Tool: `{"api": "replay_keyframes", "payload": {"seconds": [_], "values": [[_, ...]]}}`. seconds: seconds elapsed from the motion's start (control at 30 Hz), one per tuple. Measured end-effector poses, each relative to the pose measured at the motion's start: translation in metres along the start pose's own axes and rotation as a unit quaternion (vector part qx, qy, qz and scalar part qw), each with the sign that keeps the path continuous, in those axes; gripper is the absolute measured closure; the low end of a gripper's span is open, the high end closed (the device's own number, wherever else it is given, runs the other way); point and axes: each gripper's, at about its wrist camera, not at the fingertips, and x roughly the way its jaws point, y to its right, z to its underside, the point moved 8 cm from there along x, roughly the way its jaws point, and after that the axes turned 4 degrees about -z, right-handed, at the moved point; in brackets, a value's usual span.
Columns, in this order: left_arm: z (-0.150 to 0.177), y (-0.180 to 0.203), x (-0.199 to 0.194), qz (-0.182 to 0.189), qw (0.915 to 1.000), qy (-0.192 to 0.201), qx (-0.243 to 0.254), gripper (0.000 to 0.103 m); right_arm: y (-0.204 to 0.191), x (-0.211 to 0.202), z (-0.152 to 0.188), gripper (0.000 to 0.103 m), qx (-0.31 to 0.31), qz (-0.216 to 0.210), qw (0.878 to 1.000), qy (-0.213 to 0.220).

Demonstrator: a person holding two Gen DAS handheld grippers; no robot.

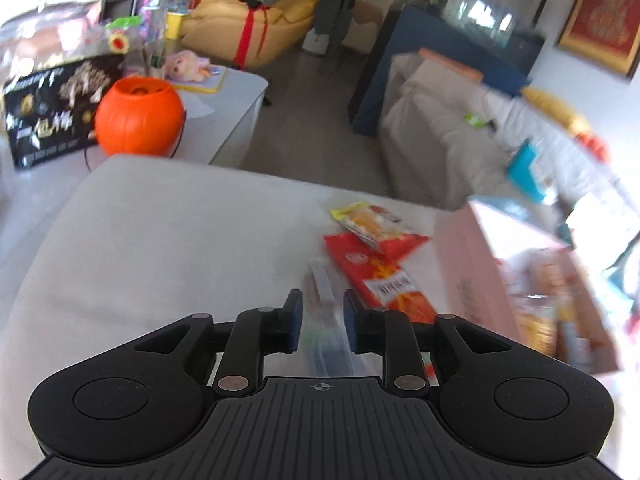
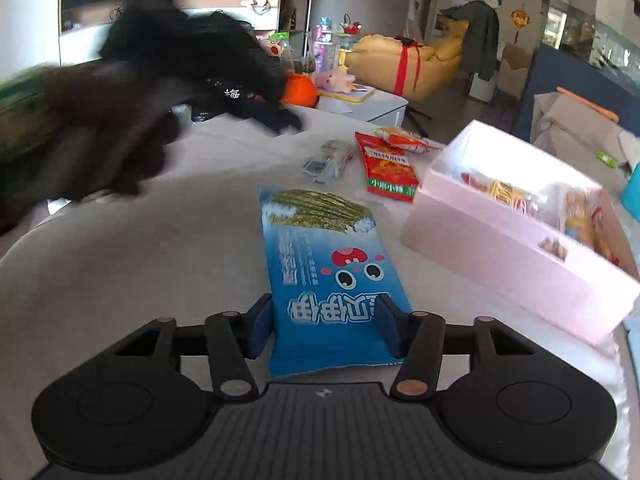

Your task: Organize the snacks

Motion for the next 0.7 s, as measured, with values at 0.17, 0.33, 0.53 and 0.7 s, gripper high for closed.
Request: {"api": "replay_keyframes", "payload": {"seconds": [0.17,0.33,0.53,0.7], "values": [[-0.002,0.018,0.035,-0.048,0.9965,-0.015,0.066,0.064,-0.001,-0.001,0.009,0.018,0.009,-0.013,1.0,0.005],[-0.004,0.02,0.042,-0.043,0.9972,-0.036,0.05,0.06,0.008,0.003,0.008,0.01,0.039,-0.032,0.999,0.002],[0.009,0.031,0.04,-0.057,0.9901,-0.031,0.125,0.058,0.005,0.001,0.01,0.01,0.039,-0.032,0.999,0.003],[0.039,0.02,0.006,-0.027,0.9906,-0.031,0.131,0.06,0.005,0.001,0.009,0.01,0.043,-0.031,0.999,0.003]]}}
